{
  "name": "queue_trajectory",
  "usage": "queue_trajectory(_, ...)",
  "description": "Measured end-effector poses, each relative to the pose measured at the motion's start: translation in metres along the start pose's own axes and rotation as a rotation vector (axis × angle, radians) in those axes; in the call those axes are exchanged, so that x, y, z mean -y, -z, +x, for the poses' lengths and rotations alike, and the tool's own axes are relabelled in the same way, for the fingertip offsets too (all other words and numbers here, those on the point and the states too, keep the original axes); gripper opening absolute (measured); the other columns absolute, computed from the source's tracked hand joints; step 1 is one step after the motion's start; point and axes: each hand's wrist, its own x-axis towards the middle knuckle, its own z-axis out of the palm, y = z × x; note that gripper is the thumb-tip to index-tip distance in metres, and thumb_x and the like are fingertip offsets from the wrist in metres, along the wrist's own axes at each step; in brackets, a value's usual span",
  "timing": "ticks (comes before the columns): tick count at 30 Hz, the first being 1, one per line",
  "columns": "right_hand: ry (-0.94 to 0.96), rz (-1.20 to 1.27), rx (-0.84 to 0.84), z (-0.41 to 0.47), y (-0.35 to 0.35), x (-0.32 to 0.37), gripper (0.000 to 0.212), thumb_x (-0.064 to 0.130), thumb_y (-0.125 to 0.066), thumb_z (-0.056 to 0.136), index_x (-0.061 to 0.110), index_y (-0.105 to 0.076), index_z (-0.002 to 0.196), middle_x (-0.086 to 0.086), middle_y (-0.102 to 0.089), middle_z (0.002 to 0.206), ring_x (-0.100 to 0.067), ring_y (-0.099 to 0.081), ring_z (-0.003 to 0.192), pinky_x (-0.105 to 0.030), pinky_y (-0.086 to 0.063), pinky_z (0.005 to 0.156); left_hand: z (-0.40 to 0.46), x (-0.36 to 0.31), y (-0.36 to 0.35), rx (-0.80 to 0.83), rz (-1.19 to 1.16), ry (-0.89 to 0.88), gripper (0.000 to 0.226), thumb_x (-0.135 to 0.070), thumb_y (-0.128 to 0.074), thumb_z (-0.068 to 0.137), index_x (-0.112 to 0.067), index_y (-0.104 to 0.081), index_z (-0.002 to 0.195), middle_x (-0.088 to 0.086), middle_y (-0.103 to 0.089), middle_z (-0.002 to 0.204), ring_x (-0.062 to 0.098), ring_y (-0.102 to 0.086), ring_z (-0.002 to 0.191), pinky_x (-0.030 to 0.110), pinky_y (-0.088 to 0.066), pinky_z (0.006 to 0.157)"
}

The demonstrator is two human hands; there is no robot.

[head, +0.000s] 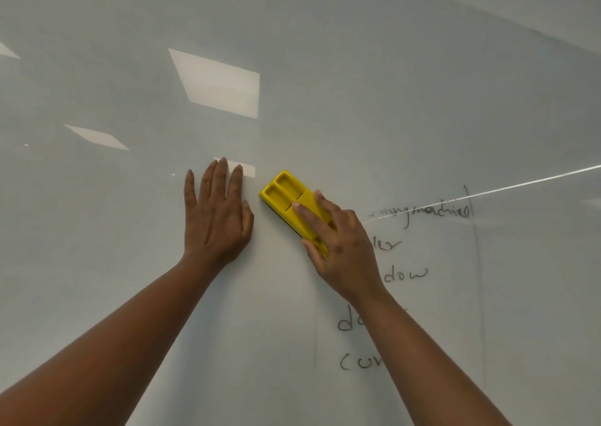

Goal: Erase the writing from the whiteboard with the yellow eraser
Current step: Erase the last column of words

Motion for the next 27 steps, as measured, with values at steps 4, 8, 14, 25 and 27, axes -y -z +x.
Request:
queue_trajectory(4,-0.065,-0.037,-0.032,0.001,0.010,-0.030,0.054,0.009,-0.071,0.078,0.015,-0.054,0.129,-0.019,-0.051,0.134,-0.037,-0.057,0.086,-0.041,-0.049,0.081,0.007,0.002,-0.006,-0.028,0.021,-0.070,0.062,-0.028,-0.026,0.085,0.000,-0.033,0.140,0.021,-0.032,0.148,0.034,-0.028,0.138,0.055,-0.006,0.113)
queue_trajectory(8,-0.284,-0.093,-0.159,-0.005,0.025,-0.085,0.055,0.007,-0.067,0.082,0.013,-0.048,0.133,-0.024,-0.045,0.137,-0.043,-0.052,0.103,-0.045,-0.044,0.089,0.009,0.002,-0.010,-0.022,0.003,-0.095,0.063,-0.030,-0.023,0.087,-0.002,-0.028,0.143,0.017,-0.028,0.151,0.030,-0.025,0.140,0.052,-0.005,0.115)
queue_trajectory(14,-0.620,-0.151,-0.355,-0.029,0.043,-0.147,0.053,0.012,-0.060,0.087,0.013,-0.043,0.137,-0.026,-0.040,0.139,-0.047,-0.044,0.115,-0.050,-0.038,0.095,0.009,0.001,-0.011,0.005,0.047,-0.168,0.061,-0.029,-0.020,0.089,-0.004,-0.026,0.144,0.014,-0.026,0.152,0.025,-0.020,0.141,0.052,-0.002,0.115)
queue_trajectory(25,-0.894,-0.148,-0.456,-0.043,0.037,-0.147,0.052,0.017,-0.055,0.090,0.017,-0.039,0.140,-0.021,-0.035,0.144,-0.045,-0.041,0.114,-0.048,-0.036,0.097,0.008,0.001,-0.015,0.039,0.044,-0.217,0.062,-0.031,-0.014,0.090,-0.006,-0.018,0.146,0.010,-0.017,0.154,0.017,-0.010,0.141,0.047,-0.003,0.117)
queue_trajectory(27,-0.844,-0.169,-0.446,-0.059,0.036,-0.148,0.050,0.016,-0.055,0.090,0.016,-0.041,0.139,-0.023,-0.036,0.143,-0.046,-0.042,0.114,-0.049,-0.036,0.097,0.007,0.002,-0.014,0.041,0.042,-0.216,0.062,-0.031,-0.014,0.090,-0.006,-0.018,0.146,0.009,-0.017,0.154,0.017,-0.009,0.141,0.048,-0.002,0.117)
